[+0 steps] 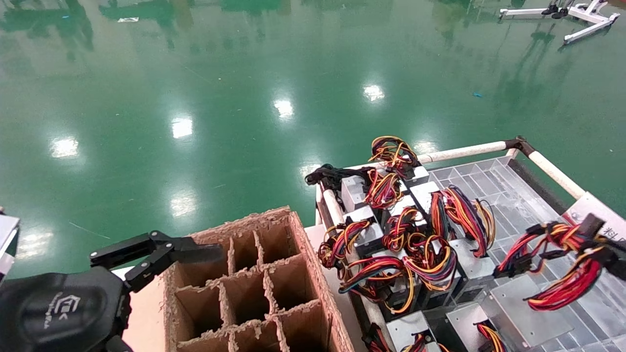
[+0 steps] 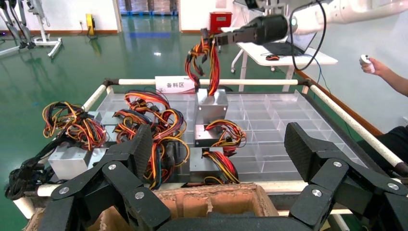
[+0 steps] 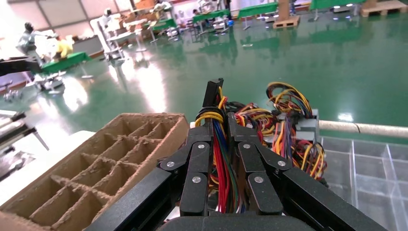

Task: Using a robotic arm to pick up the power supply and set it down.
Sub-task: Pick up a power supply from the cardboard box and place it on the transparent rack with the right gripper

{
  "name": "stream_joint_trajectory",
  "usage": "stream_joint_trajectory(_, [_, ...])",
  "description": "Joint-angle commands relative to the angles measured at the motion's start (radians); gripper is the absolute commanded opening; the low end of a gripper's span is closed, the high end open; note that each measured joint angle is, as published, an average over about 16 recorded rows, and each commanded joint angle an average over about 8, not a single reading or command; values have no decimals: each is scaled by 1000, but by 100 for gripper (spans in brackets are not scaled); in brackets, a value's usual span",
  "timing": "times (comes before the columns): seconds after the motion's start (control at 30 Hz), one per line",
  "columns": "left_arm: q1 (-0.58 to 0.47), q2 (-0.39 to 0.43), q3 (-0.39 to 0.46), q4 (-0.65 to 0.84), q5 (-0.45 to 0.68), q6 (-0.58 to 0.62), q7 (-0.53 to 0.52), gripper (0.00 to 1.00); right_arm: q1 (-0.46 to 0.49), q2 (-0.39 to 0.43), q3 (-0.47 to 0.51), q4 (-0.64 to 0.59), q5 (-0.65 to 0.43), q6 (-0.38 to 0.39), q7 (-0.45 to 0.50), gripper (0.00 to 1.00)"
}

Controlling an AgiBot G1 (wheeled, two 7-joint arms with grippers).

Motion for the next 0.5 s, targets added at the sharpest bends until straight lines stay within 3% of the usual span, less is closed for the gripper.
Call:
stream_joint_trajectory(0.03, [0, 0, 0, 0, 0, 0, 0, 100, 8, -27, -5, -21, -6, 1, -1, 0])
stream_joint_trajectory(0.5, [0, 0, 0, 0, 0, 0, 0, 100, 32, -184, -11, -187, 12, -7, -9, 0])
